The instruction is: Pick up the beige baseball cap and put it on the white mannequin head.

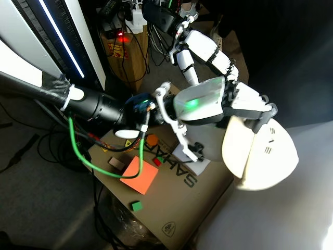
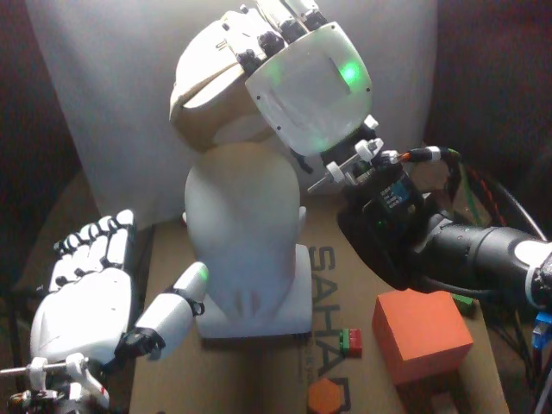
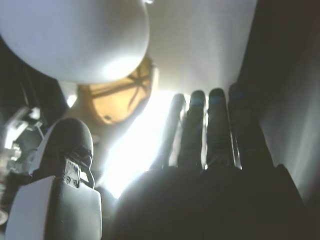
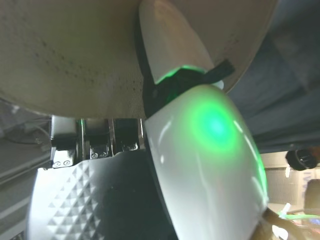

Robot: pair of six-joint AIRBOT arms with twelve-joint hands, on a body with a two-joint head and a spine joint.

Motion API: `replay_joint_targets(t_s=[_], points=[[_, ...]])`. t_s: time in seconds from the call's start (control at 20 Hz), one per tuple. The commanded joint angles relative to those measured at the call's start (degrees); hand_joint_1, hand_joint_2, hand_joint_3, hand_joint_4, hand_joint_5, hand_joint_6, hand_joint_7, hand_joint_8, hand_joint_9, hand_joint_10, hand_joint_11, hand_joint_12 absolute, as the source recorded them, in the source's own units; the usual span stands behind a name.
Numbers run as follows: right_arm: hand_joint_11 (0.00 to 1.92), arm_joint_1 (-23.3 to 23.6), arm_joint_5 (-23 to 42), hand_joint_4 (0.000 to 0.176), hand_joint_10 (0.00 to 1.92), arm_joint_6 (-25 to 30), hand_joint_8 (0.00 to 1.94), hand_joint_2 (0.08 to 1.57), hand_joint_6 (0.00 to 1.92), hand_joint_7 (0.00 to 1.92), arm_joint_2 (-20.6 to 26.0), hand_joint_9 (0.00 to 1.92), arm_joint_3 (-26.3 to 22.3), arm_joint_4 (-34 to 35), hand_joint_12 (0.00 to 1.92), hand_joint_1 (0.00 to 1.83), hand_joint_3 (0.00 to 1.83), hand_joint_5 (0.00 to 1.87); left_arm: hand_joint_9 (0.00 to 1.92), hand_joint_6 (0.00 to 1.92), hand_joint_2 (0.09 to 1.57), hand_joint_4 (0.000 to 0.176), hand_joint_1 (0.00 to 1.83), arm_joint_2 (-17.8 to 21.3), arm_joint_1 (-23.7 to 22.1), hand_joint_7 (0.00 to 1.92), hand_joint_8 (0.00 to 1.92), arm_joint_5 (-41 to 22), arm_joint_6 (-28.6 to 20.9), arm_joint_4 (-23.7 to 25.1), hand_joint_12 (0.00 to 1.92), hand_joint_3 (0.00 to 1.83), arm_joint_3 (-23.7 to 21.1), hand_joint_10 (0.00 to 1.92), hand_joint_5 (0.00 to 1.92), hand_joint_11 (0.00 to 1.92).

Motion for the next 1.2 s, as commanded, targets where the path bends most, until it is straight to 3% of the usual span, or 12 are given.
replay_joint_targets(t_s=[0.0, 0.3, 0.7, 1.15], points=[[0.45, 0.2, 4.9, 0.000, 1.45, -0.8, 1.27, 1.15, 0.97, 0.95, -0.1, 0.68, -0.7, 0.2, 1.81, 1.24, 0.00, 0.88, 0.00, 0.00, 1.16, 0.000, 0.00, 0.3, 0.0, 0.00, 0.00, -5.7, -0.5, 3.6, 0.00, 0.00, -0.2, 0.00, 0.02, 0.00], [0.45, -2.8, 5.1, 0.000, 1.44, -2.2, 1.24, 1.14, 0.95, 0.96, 1.3, 0.69, -5.9, -1.7, 1.80, 1.24, 0.00, 0.90, 0.00, 0.00, 1.16, 0.000, 0.00, -0.3, 0.2, 0.00, 0.00, -5.1, -0.5, 5.3, 0.00, 0.00, -2.1, 0.00, 0.01, 0.01], [0.45, -6.2, 4.3, 0.000, 1.43, -12.4, 1.23, 1.14, 0.95, 0.98, 3.2, 0.69, -14.4, -2.9, 1.79, 1.25, 0.00, 0.88, 0.00, 0.01, 1.16, 0.000, 0.00, -0.2, 0.9, 0.01, 0.00, -5.8, -1.5, 6.2, 0.01, 0.00, -2.8, 0.00, 0.04, 0.01], [0.43, -8.6, 0.3, 0.000, 1.43, -12.3, 1.23, 1.14, 0.97, 0.97, 4.2, 0.68, -20.4, 0.6, 1.80, 1.24, 0.00, 0.88, 0.00, 0.00, 1.16, 0.000, 0.00, 0.5, 2.9, 0.00, 0.00, -6.3, -6.2, 8.1, 0.00, 0.00, -3.5, 0.00, 0.02, 0.00]])
